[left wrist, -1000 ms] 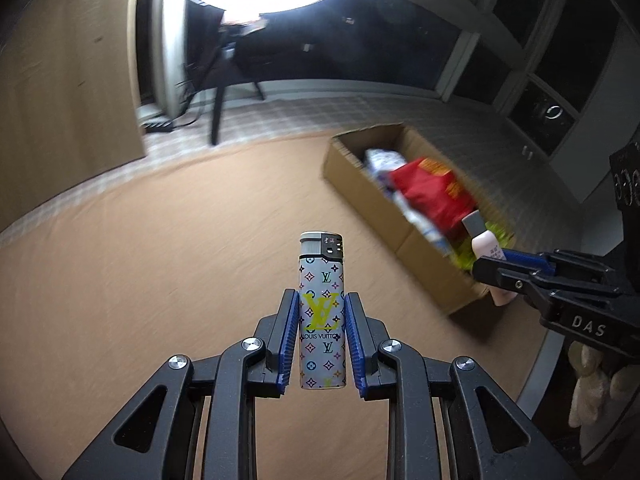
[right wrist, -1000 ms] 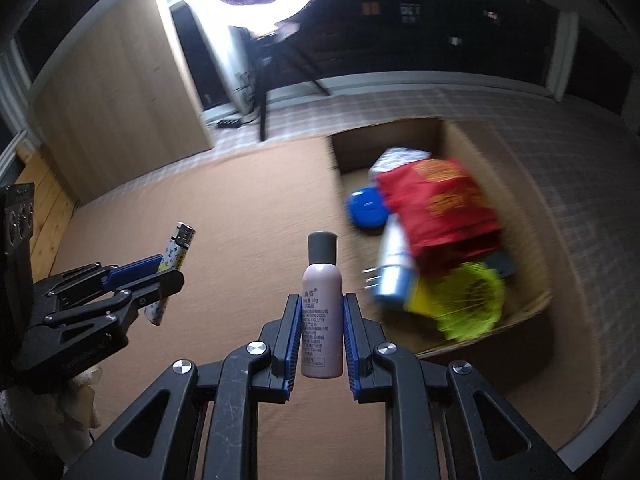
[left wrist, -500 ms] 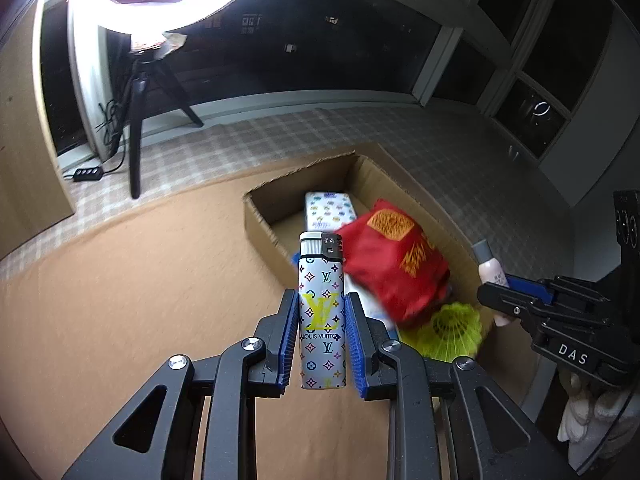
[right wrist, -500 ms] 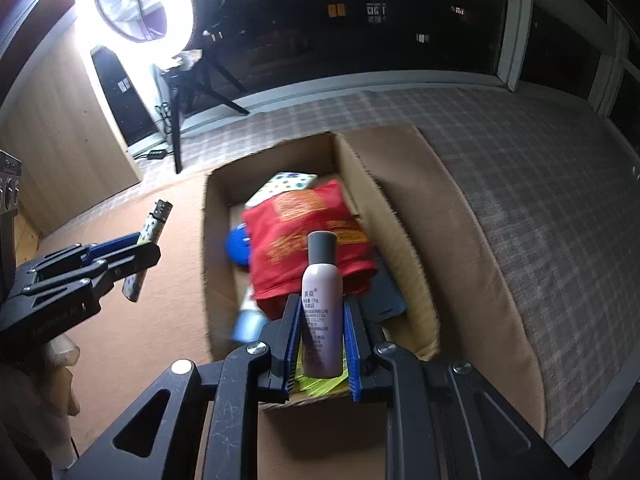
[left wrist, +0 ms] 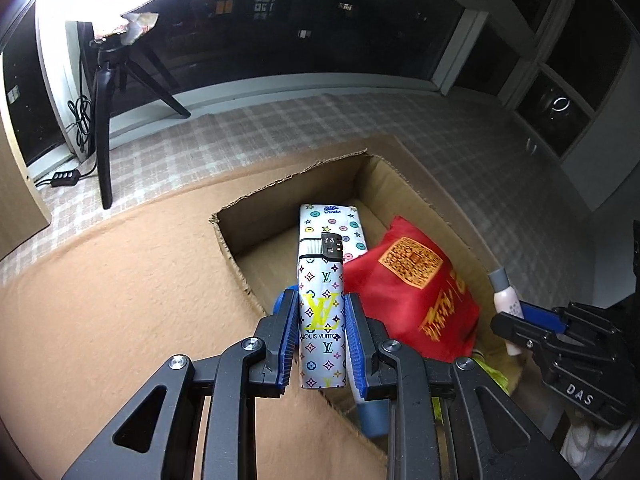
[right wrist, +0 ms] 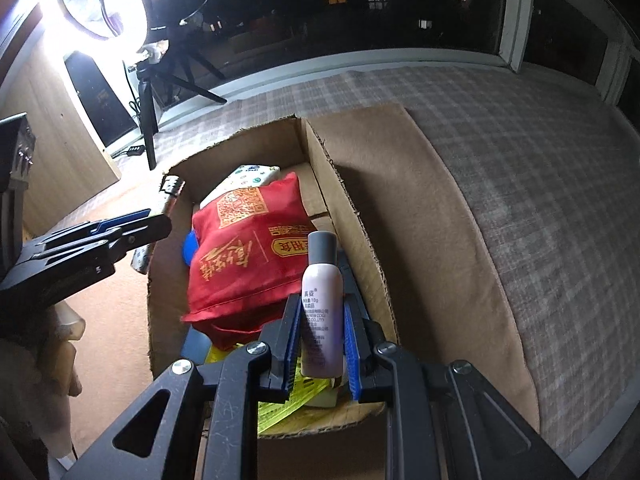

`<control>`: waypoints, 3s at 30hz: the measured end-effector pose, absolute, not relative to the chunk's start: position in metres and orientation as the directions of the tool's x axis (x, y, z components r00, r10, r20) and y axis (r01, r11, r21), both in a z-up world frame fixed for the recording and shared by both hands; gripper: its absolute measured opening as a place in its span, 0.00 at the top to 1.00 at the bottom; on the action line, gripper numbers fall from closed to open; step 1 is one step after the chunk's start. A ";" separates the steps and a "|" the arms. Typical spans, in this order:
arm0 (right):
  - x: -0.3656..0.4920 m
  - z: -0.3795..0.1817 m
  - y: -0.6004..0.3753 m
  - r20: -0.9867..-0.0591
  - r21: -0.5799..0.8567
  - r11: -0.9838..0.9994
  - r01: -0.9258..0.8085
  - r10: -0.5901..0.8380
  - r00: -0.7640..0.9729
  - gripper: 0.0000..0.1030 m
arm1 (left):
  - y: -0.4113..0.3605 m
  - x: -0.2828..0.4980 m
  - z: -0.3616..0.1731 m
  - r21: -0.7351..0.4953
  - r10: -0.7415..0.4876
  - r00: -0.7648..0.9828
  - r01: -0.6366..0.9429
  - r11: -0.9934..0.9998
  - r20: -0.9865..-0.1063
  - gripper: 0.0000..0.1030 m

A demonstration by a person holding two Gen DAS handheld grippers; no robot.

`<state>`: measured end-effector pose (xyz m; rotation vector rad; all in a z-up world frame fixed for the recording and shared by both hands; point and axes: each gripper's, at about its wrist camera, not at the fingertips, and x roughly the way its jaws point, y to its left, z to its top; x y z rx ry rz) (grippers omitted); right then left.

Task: Organize objects

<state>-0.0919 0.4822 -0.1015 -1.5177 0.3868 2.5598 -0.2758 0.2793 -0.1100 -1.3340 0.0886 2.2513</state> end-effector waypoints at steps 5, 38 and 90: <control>-0.096 -0.105 0.486 -0.879 0.162 -0.957 -0.243 -0.028 -0.477 0.82 | 0.286 -0.283 -0.119 -0.188 0.379 -0.379 -0.453 -0.872 -0.844 0.76; -0.086 -0.069 0.422 -0.840 0.203 -0.962 -0.183 -0.075 -0.537 0.55 | 0.201 -0.240 -0.078 -0.112 0.307 -0.483 -0.390 -0.914 -0.820 0.44; -0.006 -0.019 0.161 -0.786 0.062 -0.998 0.024 -0.064 -0.615 0.31 | -0.083 -0.017 -0.019 -0.074 0.077 -0.619 -0.031 -0.997 -0.782 0.17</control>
